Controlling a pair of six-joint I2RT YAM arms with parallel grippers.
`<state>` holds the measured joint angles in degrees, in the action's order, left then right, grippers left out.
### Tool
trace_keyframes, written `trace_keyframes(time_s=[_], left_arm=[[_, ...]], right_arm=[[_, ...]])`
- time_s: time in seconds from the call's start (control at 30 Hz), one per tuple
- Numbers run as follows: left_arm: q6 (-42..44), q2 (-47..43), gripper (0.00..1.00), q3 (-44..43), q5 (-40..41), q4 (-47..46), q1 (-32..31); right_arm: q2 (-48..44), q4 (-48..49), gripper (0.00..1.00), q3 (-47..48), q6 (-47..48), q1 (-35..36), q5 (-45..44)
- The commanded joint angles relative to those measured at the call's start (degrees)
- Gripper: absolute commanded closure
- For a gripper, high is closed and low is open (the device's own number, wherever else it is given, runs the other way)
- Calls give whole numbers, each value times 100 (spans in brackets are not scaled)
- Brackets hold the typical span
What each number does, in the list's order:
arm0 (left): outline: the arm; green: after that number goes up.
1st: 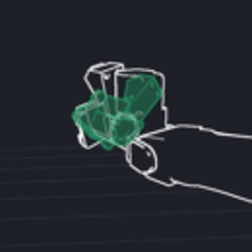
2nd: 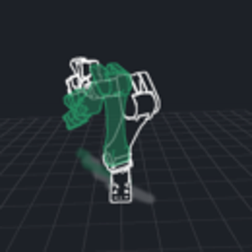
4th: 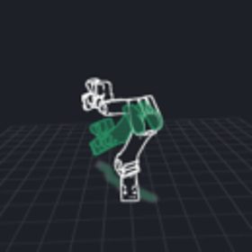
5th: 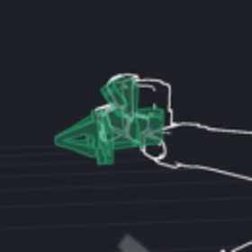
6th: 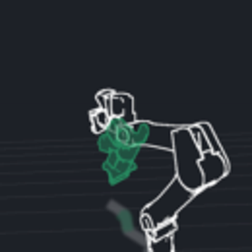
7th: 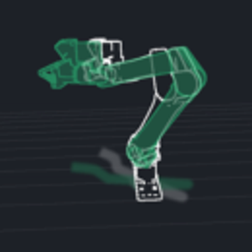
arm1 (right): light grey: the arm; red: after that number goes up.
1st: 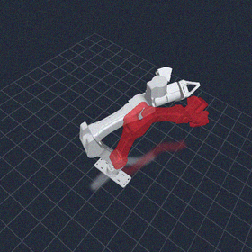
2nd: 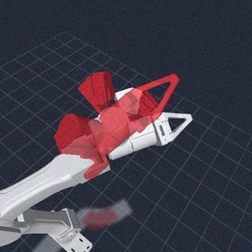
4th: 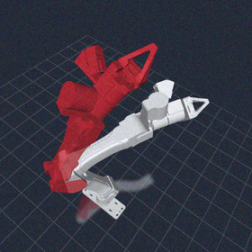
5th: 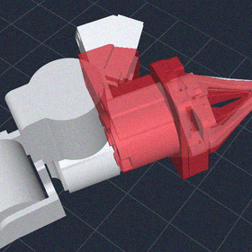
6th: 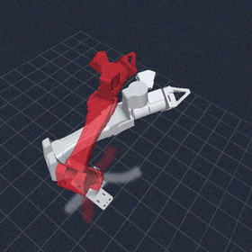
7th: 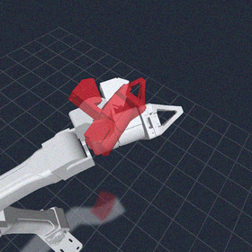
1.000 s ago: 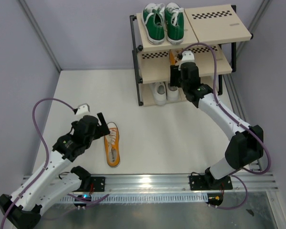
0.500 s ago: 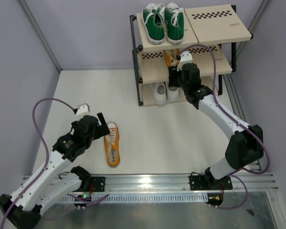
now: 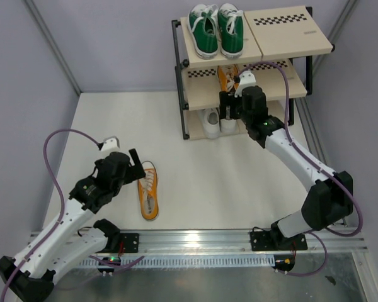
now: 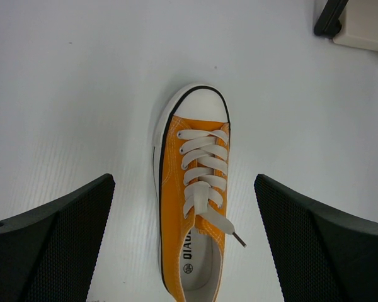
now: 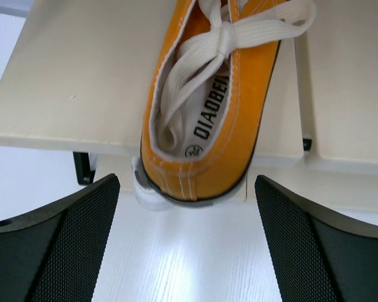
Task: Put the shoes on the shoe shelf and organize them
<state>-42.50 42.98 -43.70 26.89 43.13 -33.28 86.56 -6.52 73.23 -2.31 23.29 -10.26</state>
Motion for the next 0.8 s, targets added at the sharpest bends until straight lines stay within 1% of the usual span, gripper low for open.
trace_keyframes(time_s=[0.0, 0.07, 0.13, 0.2, 0.23, 0.3, 0.37, 0.43, 0.47, 0.53, 0.57, 0.63, 0.67, 0.7, 0.73, 0.77], left_arm=[[233, -62, 3, -296, -123, -33, 23], [374, -53, 3, -367, -219, 10, 23], [496, -9, 1, -498, -185, 115, 23], [524, 61, 1, -638, -53, 247, 23], [506, 87, 1, -692, 147, 326, 23], [348, 175, 1, -849, 403, 607, 23], [147, 254, 1, -938, 833, 888, 23], [75, 394, 1, -956, 1202, 986, 23], [-12, 447, 1, -947, 1535, 1030, 23], [-74, 675, 1, -1087, 1591, 1109, 93], [-109, 737, 1, -1149, 1608, 1170, 128], [-241, 825, 1, -1211, 1661, 1259, 216], [-267, 826, 1, -1193, 1652, 1267, 277], [-294, 808, 1, -1176, 1557, 1250, 374], [-311, 791, 1, -1150, 1469, 1250, 488], [-311, 712, 1, -1088, 1346, 1259, 828]], right_arm=[[-789, -182, 7, -46, -279, 44, 7], [-1202, -444, 3, -63, -314, 44, -2], [-1622, -630, 1, -133, -454, 44, 59], [-1905, -911, 1, -256, -612, 53, 129], [-2054, -999, 1, -344, -831, 70, 225], [-2485, -1149, 1, -721, -1060, 210, 279], [-2792, -1219, 1, -1238, -1499, 736, 78], [-2864, -1298, 1, -1547, -1894, 1315, -273], [-2804, -1307, 1, -1792, -2410, 1989, -718], [-2637, -1177, 1, -1979, -2913, 2695, -1072], [-2505, -1106, 1, -2049, -3403, 3334, -1449], [-1988, -991, 1, -1971, -3688, 3917, -1837], [-1759, -991, 1, -1718, -3924, 4181, -2170], [-1252, -1026, 1, -1533, -4040, 4584, -2251], [-978, -1105, 1, -1314, -4145, 4771, -2296], [-714, -1114, 1, -876, -4190, 4947, -2340]])
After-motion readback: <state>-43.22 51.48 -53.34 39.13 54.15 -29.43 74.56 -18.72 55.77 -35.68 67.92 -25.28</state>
